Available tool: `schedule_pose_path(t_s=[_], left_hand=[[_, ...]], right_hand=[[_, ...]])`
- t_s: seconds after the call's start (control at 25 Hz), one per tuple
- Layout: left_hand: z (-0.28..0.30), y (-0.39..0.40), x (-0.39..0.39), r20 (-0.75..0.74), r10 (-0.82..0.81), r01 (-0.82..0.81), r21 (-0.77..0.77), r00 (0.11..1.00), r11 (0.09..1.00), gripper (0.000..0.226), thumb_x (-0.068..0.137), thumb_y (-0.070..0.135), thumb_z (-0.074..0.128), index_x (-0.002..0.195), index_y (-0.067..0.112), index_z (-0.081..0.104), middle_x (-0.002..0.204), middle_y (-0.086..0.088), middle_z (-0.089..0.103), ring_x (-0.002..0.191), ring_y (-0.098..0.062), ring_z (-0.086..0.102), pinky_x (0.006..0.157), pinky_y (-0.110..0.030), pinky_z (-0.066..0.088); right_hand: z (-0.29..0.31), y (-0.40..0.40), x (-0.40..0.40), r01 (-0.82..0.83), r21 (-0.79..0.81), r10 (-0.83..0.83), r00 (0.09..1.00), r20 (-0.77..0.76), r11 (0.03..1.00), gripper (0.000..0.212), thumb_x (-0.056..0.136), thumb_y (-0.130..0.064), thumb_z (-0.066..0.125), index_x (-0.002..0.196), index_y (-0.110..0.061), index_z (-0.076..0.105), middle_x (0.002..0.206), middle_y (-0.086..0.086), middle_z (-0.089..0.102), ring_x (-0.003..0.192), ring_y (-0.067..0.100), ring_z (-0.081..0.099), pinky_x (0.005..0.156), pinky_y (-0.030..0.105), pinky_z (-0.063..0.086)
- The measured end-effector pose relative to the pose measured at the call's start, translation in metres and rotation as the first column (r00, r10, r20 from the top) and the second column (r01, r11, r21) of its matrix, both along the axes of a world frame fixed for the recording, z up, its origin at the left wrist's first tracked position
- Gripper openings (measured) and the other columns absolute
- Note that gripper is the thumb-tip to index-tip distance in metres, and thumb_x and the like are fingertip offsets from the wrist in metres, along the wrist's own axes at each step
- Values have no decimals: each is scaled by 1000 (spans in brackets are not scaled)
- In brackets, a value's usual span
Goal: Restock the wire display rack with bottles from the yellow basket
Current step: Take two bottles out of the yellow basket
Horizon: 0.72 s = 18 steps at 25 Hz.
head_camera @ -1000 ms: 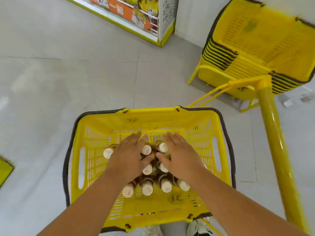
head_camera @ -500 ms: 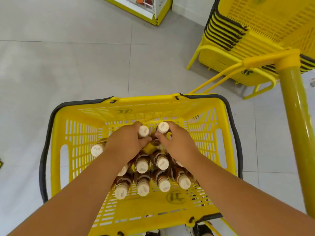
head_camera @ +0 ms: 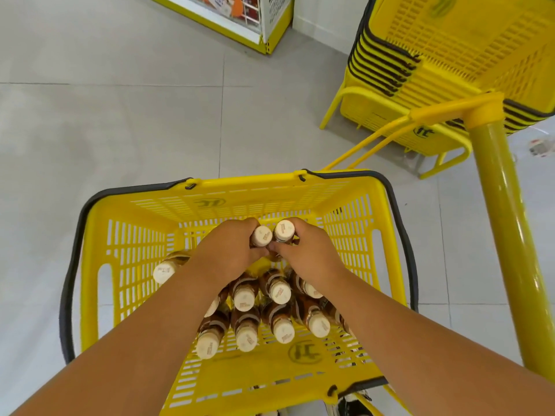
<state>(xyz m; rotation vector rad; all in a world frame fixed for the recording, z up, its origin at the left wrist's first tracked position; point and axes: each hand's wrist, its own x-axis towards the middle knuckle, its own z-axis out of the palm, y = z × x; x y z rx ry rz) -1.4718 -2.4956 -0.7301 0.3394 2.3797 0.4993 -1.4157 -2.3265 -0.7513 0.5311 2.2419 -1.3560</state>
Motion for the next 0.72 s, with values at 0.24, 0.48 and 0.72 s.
schedule_pose_path(t_s=[0.24, 0.48, 0.72], left_hand=[[52, -6, 4, -37, 178, -171, 147, 983, 974, 27, 86, 40, 76, 105, 25, 64, 84, 7, 63, 70, -9, 52, 55, -23, 33], [166, -9, -7, -68, 343, -305, 322, 937, 896, 21, 78, 38, 83, 94, 37, 69, 86, 21, 70, 87, 9, 60, 65, -8, 40], [337, -14, -8, -43, 488, -375, 585, 872, 720, 29, 77, 23, 87, 102, 33, 76, 93, 17, 77, 94, 0, 70, 84, -22, 53]], right_hand=[[55, 15, -1, 95, -15, -96, 994, -52, 995, 23, 83, -31, 85, 101, -28, 72, 88, -18, 66, 77, -1, 59, 60, 9, 42], [159, 26, -16, 132, -90, -144, 979, -143, 987, 37, 64, -40, 87, 97, -34, 73, 94, -11, 76, 92, 20, 71, 85, 42, 59], [342, 34, -26, 96, -126, -133, 934, -331, 987, 37, 60, -44, 84, 94, -34, 75, 96, -14, 78, 96, 6, 72, 93, 44, 58]])
